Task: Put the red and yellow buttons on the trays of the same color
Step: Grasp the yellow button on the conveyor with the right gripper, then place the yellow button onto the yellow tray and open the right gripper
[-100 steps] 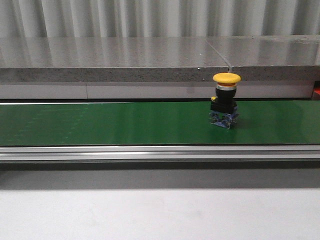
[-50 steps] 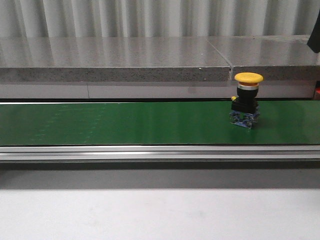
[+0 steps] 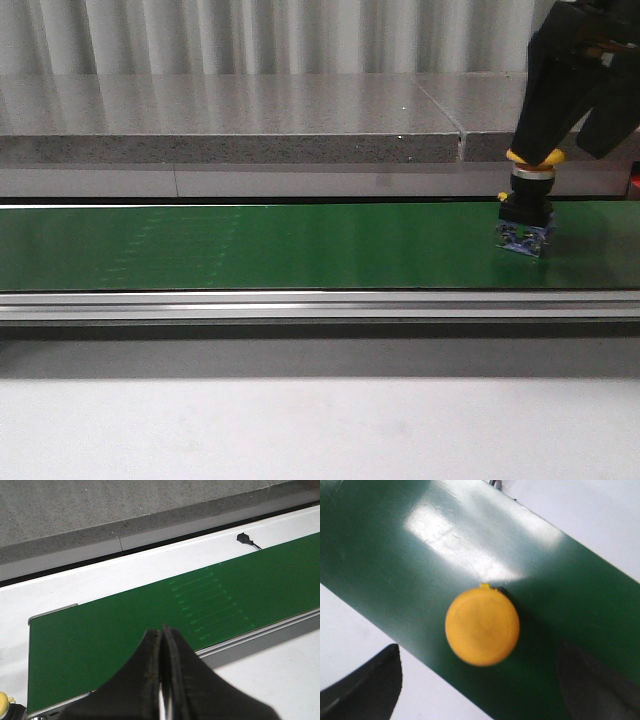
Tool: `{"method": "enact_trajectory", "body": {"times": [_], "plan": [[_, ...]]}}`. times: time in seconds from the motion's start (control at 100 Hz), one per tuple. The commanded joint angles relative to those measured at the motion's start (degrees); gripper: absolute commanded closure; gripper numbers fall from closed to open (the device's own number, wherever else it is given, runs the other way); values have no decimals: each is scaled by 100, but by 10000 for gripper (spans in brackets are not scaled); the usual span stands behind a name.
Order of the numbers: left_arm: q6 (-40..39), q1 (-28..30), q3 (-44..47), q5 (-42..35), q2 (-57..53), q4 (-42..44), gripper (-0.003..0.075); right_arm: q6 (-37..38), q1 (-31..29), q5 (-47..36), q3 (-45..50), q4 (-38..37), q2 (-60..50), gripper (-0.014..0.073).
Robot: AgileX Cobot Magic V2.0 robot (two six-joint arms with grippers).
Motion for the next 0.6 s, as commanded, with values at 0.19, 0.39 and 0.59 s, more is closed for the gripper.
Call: {"method": "enact_trajectory", "body": {"times": [0.19, 0.39, 0.59], "plan": [[-12, -45, -144, -343, 16, -187, 741, -418, 8, -118, -483, -136, 386, 83], [-12, -45, -141, -343, 16, -187, 741, -413, 8, -78, -483, -122, 413, 393], [-12, -45, -141, -343, 16, -187, 741, -282, -3, -125, -483, -17, 228, 431]]}}
